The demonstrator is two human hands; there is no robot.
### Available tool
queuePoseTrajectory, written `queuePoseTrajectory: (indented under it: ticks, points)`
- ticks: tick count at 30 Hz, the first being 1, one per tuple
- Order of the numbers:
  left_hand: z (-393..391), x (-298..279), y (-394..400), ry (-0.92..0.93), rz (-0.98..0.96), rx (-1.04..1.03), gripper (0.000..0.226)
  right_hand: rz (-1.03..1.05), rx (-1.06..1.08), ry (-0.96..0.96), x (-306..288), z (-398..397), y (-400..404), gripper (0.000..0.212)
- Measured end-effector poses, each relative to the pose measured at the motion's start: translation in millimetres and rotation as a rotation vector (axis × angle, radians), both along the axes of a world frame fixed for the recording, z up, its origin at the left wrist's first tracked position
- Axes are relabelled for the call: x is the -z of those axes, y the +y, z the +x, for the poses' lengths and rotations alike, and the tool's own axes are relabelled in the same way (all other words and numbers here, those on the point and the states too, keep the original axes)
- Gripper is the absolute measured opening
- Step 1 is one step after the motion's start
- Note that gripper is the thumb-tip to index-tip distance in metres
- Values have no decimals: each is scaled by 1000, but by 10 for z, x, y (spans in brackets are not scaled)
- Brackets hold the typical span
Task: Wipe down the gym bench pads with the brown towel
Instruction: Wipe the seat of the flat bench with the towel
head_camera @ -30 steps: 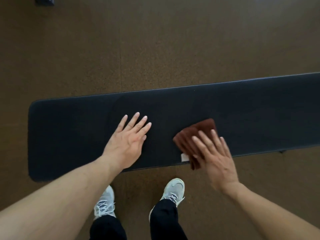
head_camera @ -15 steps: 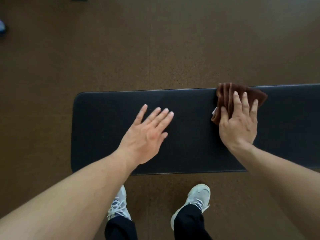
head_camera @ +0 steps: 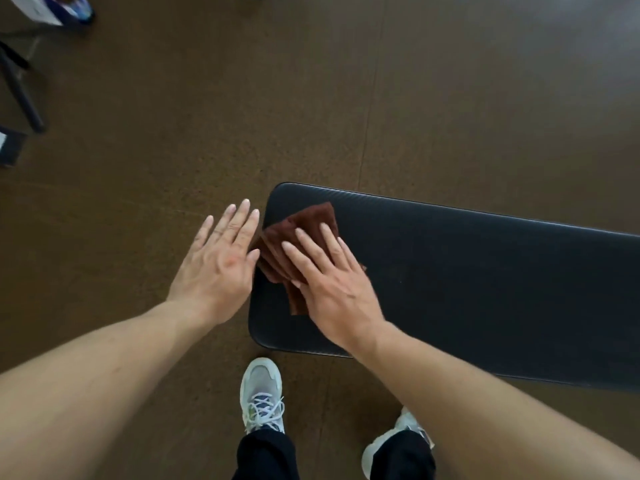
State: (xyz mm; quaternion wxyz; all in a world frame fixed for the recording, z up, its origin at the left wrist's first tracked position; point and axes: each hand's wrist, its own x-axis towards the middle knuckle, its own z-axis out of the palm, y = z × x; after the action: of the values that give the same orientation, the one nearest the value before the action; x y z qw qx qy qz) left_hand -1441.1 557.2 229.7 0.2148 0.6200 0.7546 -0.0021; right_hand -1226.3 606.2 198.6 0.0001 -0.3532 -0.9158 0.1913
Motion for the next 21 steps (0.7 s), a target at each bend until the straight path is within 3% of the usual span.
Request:
queuePoseTrajectory:
  ticks: [2, 7, 9, 12, 21]
  points:
    - [-66, 10, -29, -62, 7, -1, 62, 38, 44, 4, 61, 245, 165, 59]
    - [-289, 85, -123, -157, 49, 10, 60, -80, 1028, -9, -2, 498, 691, 55]
    - [-397, 140, -164, -168, 40, 1, 60, -116, 1153, -31, -43, 315, 836, 56]
    - [-556, 212, -212, -175, 25, -13, 59, -92, 1066, -29, -63, -35, 923, 49]
    - [-743, 219, -247, -184, 22, -46, 58, 9, 327, 96, 38, -1061, 232, 45]
